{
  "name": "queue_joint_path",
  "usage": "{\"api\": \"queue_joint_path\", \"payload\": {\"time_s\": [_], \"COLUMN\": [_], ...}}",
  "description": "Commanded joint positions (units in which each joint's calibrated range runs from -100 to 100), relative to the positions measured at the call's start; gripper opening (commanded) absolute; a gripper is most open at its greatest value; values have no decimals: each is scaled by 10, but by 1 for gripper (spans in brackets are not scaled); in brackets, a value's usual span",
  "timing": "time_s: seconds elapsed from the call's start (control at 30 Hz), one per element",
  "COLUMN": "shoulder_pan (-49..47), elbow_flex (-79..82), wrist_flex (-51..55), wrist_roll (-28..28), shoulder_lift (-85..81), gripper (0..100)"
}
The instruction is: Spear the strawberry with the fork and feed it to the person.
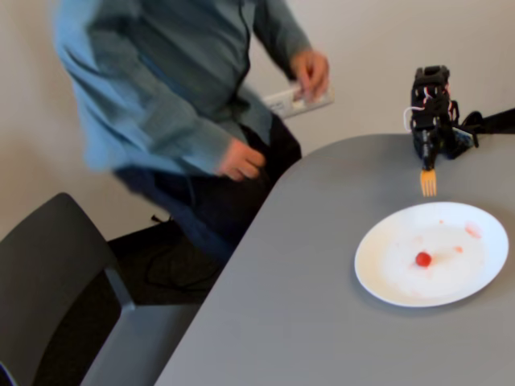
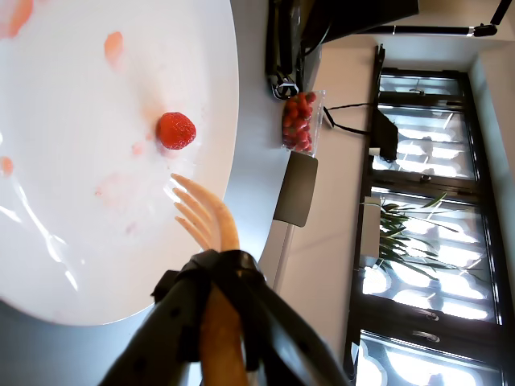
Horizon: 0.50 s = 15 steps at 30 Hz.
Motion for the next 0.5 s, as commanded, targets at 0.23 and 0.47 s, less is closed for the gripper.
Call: {"api": "queue_joint_path", "payload": {"time_s": [0.23,0.47], "shoulder_pan": [-3,-2], "elbow_flex": [-352,-478], "wrist_flex": [51,-41], "wrist_roll": [-18,-1], "shoulder_lift": [400,673], "gripper": [1,1]}}
